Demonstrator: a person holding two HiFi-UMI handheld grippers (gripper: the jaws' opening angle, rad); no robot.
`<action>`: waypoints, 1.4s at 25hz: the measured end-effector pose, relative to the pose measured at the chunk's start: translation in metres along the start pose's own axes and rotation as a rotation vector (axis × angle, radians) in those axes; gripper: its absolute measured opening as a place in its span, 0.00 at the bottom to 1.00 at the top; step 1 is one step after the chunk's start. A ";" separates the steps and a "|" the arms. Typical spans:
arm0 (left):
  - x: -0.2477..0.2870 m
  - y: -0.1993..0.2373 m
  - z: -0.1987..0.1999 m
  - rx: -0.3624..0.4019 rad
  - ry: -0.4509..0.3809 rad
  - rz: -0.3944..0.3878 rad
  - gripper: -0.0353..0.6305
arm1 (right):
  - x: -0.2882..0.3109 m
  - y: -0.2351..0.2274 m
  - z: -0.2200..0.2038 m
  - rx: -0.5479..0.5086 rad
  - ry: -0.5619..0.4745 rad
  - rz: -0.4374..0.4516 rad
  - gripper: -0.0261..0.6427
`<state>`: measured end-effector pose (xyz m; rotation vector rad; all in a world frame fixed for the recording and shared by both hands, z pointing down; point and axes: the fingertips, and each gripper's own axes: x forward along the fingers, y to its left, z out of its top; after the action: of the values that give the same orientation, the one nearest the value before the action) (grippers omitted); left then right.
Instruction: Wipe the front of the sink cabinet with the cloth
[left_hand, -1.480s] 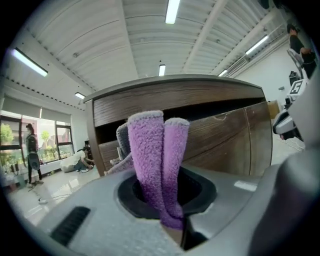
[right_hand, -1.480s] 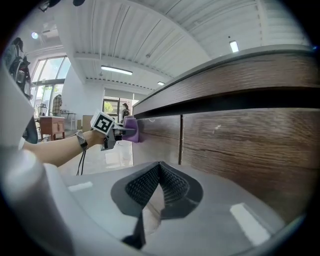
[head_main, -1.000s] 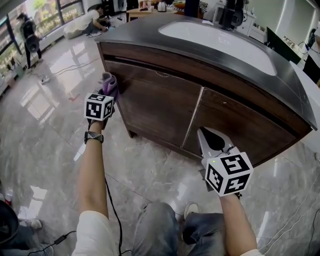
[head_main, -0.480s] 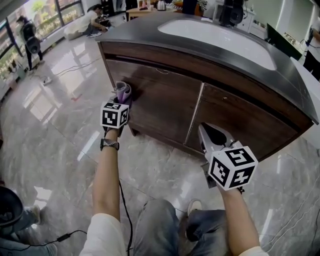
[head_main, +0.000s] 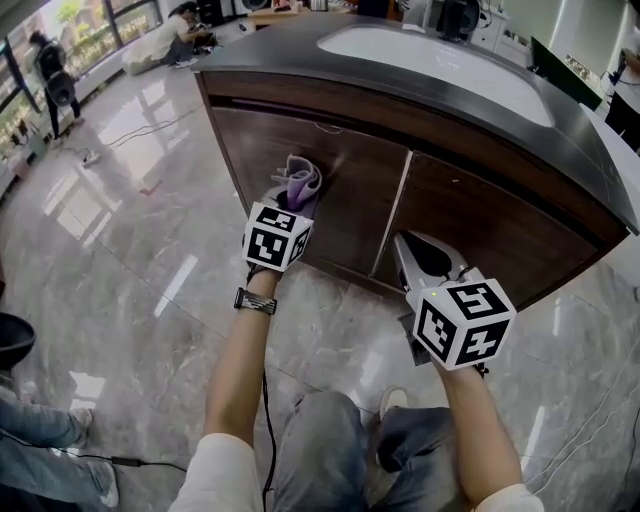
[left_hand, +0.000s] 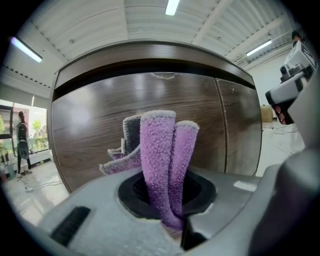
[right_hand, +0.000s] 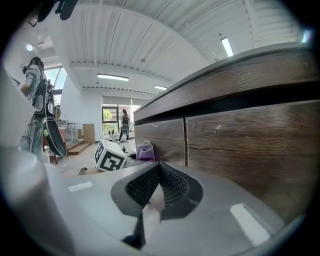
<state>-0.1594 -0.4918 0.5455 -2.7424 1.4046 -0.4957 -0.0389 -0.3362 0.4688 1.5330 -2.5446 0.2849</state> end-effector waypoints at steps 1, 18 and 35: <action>0.001 -0.008 0.003 0.001 -0.011 -0.014 0.13 | -0.001 -0.001 -0.001 0.001 0.003 -0.007 0.05; 0.034 -0.016 -0.114 0.016 0.112 -0.167 0.13 | -0.023 -0.012 -0.011 0.015 0.021 0.003 0.05; 0.037 0.147 -0.253 -0.215 0.263 0.211 0.13 | -0.052 0.002 0.004 -0.008 -0.011 0.077 0.05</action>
<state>-0.3283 -0.5774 0.7715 -2.7174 1.8868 -0.7571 -0.0170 -0.2918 0.4523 1.4395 -2.6143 0.2754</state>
